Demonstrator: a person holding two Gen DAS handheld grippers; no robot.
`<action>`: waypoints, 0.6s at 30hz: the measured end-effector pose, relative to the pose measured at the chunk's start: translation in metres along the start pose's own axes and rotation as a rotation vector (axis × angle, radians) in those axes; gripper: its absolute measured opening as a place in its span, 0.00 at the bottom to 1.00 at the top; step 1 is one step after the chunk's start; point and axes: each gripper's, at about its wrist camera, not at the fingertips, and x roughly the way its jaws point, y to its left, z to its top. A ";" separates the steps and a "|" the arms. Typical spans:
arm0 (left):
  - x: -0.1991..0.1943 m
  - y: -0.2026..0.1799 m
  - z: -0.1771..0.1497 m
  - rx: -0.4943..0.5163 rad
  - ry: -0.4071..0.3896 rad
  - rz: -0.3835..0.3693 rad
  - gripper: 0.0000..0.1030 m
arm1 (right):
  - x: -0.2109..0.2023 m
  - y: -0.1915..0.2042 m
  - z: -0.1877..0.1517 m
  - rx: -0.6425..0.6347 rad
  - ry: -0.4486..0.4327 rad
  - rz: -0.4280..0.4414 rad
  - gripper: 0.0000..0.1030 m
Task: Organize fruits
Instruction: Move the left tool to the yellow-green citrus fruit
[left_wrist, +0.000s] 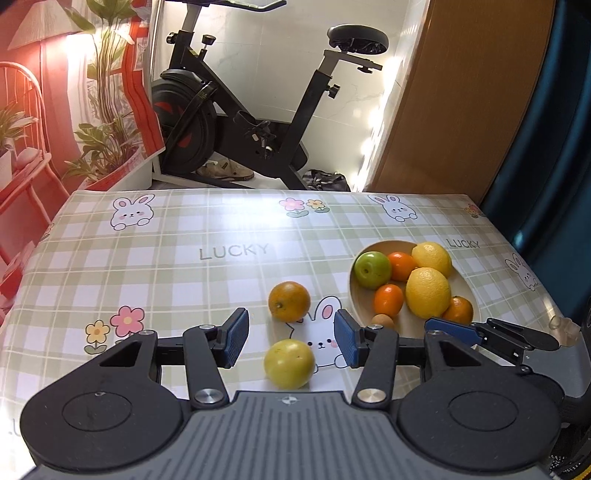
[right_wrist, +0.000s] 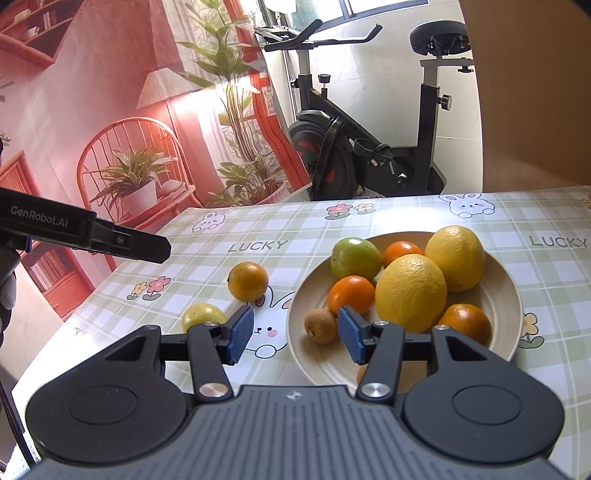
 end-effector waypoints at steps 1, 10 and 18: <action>-0.002 0.005 -0.002 0.000 0.000 0.007 0.52 | 0.001 0.003 0.000 -0.005 0.002 0.007 0.53; 0.009 0.026 -0.011 -0.051 0.021 -0.001 0.52 | 0.022 0.025 -0.004 -0.050 0.053 0.042 0.53; 0.033 0.029 -0.023 -0.097 0.049 -0.071 0.53 | 0.042 0.047 -0.010 -0.139 0.101 0.081 0.53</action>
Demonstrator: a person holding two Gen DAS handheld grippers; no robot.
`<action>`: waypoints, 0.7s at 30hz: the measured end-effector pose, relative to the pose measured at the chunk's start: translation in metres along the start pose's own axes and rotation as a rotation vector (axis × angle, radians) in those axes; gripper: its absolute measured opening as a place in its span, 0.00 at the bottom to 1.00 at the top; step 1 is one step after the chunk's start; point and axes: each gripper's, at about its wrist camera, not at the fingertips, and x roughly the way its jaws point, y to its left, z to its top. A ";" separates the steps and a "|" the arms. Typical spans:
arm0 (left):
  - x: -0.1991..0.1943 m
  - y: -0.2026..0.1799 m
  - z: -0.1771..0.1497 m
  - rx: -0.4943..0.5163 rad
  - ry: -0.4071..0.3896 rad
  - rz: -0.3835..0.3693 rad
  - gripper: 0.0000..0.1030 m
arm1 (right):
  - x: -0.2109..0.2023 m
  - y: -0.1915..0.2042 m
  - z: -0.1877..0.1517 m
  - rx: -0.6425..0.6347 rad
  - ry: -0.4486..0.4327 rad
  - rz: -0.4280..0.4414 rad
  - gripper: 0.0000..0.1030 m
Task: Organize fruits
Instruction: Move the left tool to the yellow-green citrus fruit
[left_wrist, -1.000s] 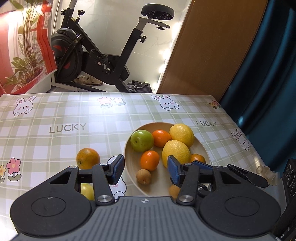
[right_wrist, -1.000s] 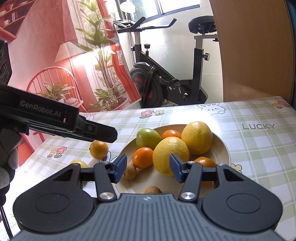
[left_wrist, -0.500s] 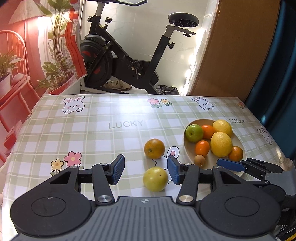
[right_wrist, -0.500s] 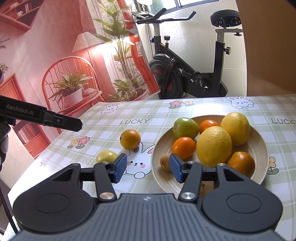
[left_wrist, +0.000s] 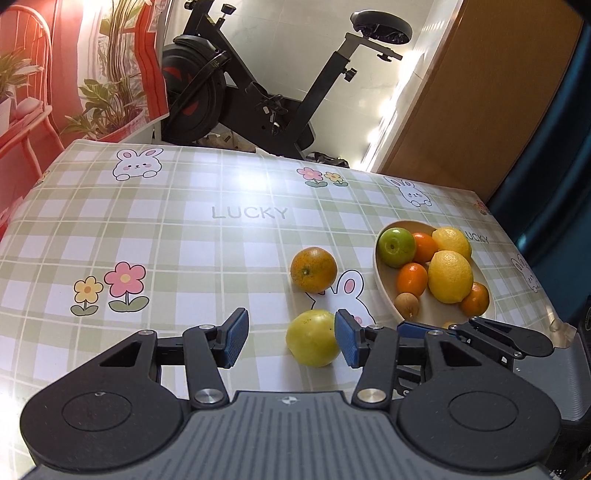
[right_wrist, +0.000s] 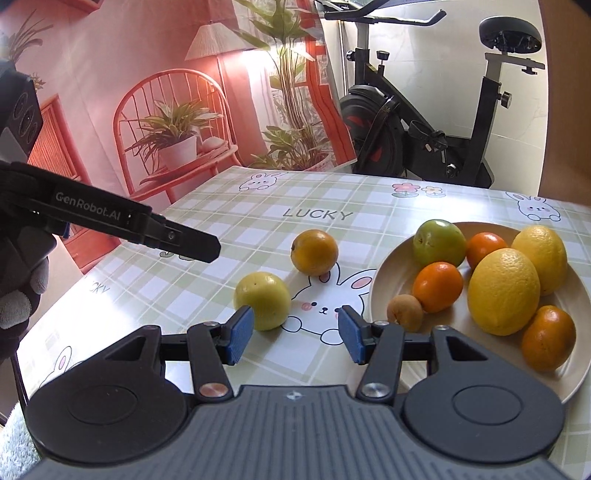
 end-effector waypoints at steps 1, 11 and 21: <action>0.002 0.000 0.000 -0.001 0.003 -0.009 0.53 | 0.002 0.001 0.000 -0.006 0.005 0.002 0.53; 0.025 -0.004 -0.003 0.011 0.044 -0.057 0.53 | 0.038 0.018 0.008 -0.082 0.051 0.041 0.53; 0.040 0.000 -0.011 -0.001 0.064 -0.067 0.53 | 0.057 0.016 0.007 -0.051 0.065 0.056 0.53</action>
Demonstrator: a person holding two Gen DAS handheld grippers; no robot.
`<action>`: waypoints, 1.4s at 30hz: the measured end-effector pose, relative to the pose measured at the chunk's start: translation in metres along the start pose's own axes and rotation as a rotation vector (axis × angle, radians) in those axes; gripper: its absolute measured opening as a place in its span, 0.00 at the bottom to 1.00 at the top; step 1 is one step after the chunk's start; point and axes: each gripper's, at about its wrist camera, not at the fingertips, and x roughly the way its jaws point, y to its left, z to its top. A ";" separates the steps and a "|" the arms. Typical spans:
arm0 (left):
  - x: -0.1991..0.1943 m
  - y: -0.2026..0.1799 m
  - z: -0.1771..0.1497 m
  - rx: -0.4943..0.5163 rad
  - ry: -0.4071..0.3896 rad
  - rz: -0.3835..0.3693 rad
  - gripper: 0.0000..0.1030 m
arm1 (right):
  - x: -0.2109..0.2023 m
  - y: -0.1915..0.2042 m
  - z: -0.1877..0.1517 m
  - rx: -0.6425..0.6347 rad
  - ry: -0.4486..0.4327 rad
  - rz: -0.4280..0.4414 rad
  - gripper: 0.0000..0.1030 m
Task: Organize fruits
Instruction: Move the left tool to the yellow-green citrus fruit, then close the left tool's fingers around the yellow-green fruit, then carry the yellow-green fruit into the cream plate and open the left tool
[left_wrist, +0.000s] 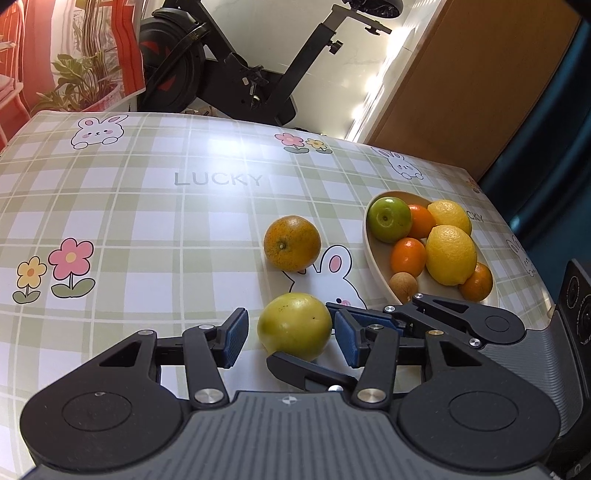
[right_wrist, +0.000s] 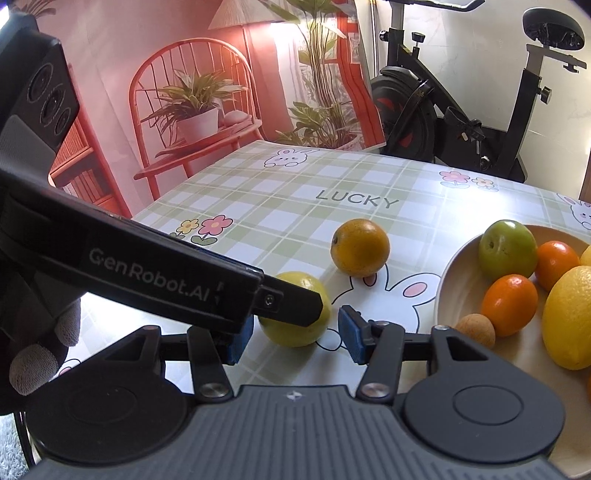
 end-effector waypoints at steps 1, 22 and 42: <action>0.001 0.000 0.000 -0.004 0.001 0.000 0.53 | 0.001 -0.001 0.000 0.002 0.001 0.002 0.53; -0.008 -0.026 -0.018 0.045 -0.002 -0.029 0.47 | -0.022 -0.004 -0.016 0.060 -0.018 0.008 0.48; -0.006 -0.099 -0.013 0.146 -0.045 -0.016 0.47 | -0.089 -0.034 -0.034 0.180 -0.160 -0.057 0.48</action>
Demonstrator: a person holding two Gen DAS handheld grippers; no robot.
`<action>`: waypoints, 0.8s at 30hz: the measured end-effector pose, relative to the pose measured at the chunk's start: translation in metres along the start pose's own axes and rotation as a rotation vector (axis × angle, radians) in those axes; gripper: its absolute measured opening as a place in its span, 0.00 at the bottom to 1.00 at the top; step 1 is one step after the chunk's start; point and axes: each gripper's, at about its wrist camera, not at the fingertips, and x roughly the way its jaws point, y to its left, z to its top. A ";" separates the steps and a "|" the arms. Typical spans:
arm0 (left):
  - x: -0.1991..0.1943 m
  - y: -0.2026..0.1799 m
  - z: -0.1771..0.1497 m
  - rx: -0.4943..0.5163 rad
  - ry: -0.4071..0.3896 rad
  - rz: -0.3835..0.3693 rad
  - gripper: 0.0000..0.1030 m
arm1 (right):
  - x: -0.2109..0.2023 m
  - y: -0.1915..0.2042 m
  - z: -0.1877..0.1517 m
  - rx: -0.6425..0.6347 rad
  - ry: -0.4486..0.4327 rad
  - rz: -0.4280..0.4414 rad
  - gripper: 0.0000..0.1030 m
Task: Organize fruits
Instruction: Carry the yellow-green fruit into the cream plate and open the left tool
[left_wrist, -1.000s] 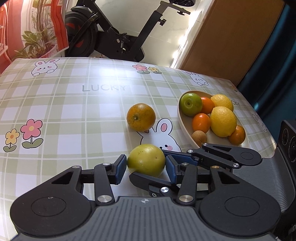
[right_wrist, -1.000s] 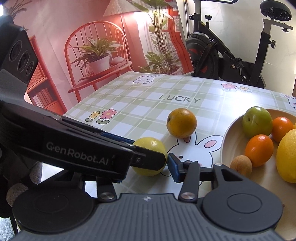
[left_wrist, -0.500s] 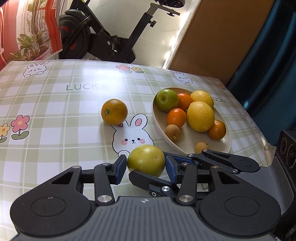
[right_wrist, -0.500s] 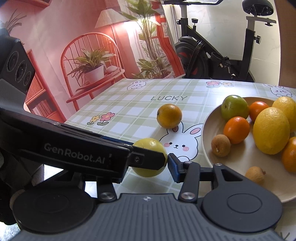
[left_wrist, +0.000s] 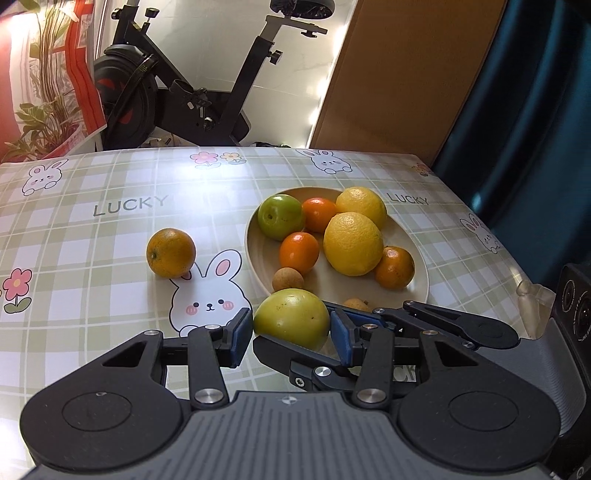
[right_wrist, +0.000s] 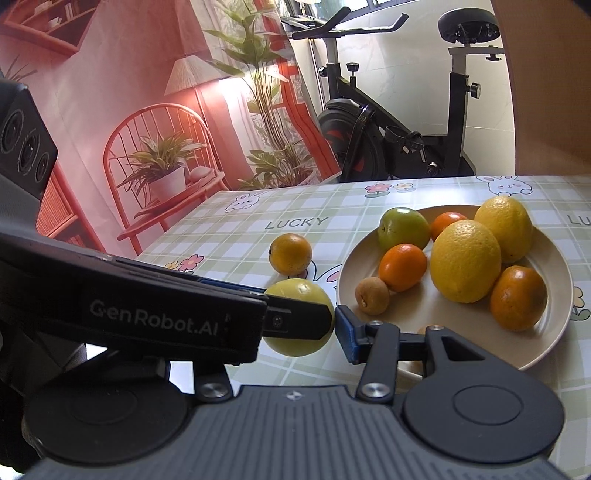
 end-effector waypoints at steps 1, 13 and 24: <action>0.001 -0.002 0.002 0.005 0.001 -0.001 0.47 | -0.001 -0.002 0.001 0.005 -0.006 -0.002 0.48; 0.038 -0.025 0.023 0.054 0.052 -0.028 0.47 | -0.004 -0.038 0.007 0.082 -0.036 -0.058 0.48; 0.060 -0.033 0.027 0.070 0.089 -0.006 0.48 | 0.002 -0.057 0.005 0.082 -0.023 -0.093 0.48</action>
